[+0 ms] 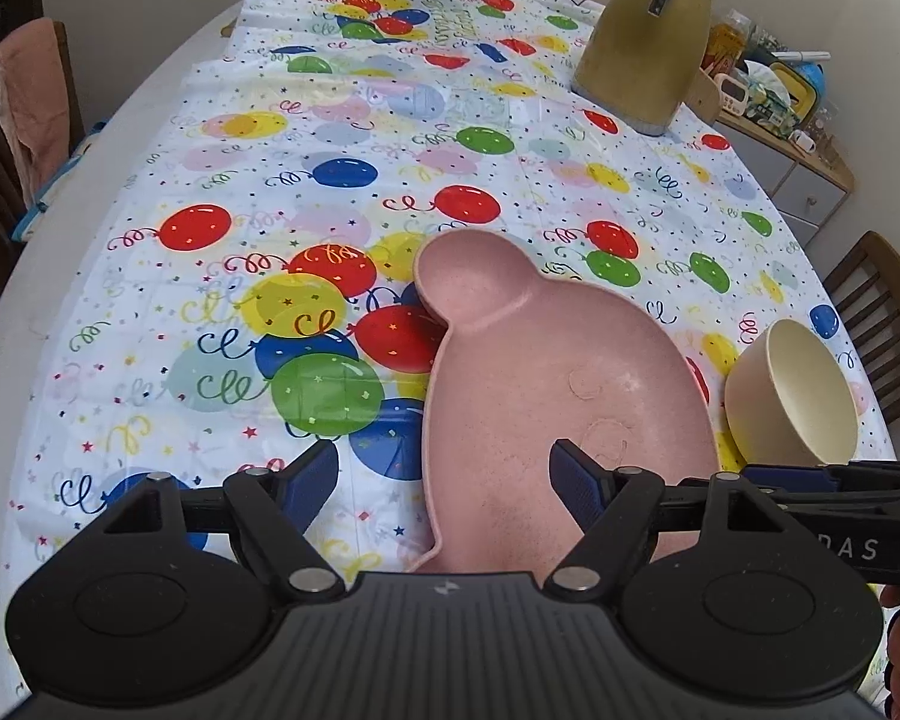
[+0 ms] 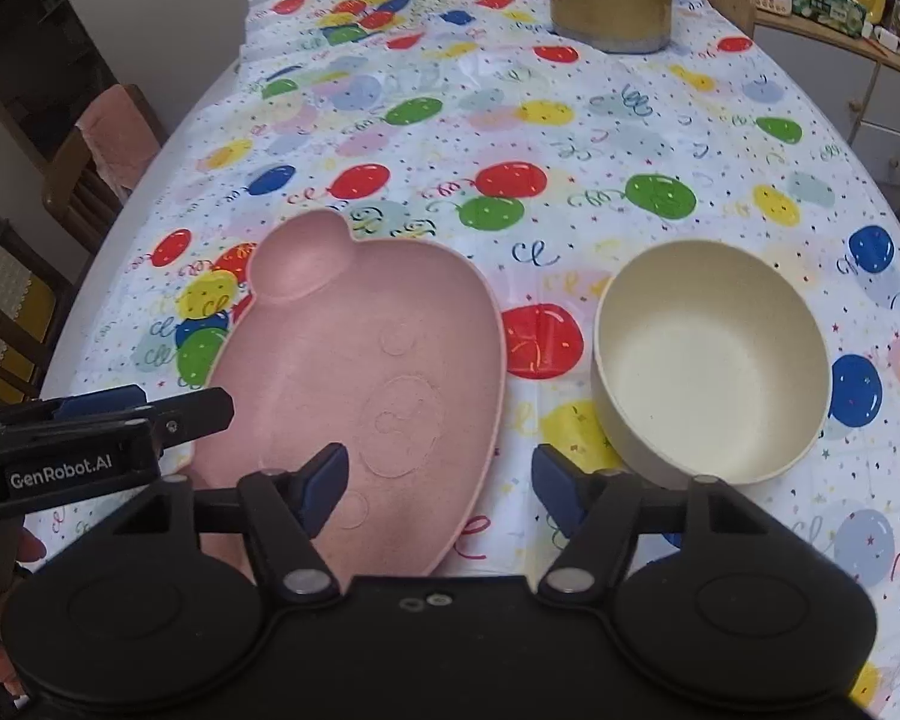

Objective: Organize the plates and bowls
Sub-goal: 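Move both grippers toward the rim of the pink bear-shaped plate, then close both grippers on the rim of the pink bear-shaped plate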

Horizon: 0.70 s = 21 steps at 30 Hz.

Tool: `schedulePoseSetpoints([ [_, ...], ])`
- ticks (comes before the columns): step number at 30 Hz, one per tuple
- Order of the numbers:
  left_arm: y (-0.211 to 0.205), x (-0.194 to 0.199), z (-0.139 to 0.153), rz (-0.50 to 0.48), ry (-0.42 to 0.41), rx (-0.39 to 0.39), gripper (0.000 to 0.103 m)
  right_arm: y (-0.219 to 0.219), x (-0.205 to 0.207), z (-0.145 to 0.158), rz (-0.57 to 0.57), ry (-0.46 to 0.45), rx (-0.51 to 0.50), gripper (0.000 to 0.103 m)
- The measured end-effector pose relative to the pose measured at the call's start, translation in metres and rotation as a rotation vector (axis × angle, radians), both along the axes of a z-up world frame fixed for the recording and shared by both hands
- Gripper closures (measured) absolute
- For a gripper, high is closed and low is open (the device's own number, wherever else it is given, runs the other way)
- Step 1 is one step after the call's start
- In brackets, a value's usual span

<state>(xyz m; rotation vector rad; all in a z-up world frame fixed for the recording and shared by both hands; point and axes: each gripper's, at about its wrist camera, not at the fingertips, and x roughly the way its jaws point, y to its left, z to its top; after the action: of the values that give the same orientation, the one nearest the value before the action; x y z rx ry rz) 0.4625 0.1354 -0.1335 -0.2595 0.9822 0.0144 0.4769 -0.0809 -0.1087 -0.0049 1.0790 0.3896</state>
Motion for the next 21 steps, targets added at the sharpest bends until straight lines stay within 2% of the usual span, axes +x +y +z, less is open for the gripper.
schedulePoseSetpoints([
  [2,-0.001,0.002,-0.002,-0.012,-0.004,-0.004,0.031,-0.001,0.004,-0.005,-0.009,0.021,0.002,0.050],
  [10,0.005,0.011,-0.013,-0.016,0.021,-0.041,0.066,-0.001,0.014,-0.016,-0.049,0.050,0.013,0.068],
  [12,0.006,0.012,-0.014,-0.015,0.020,-0.037,0.067,-0.002,0.015,-0.018,-0.053,0.049,0.013,0.071],
  [16,0.008,0.014,-0.016,-0.010,0.026,-0.050,0.077,-0.002,0.018,-0.020,-0.062,0.048,0.010,0.083],
  [18,0.008,0.016,-0.018,-0.016,0.031,-0.062,0.084,-0.002,0.019,-0.021,-0.070,0.048,0.011,0.086],
  [21,0.008,0.017,-0.018,-0.018,0.032,-0.058,0.085,-0.003,0.019,-0.022,-0.079,0.045,0.007,0.091],
])
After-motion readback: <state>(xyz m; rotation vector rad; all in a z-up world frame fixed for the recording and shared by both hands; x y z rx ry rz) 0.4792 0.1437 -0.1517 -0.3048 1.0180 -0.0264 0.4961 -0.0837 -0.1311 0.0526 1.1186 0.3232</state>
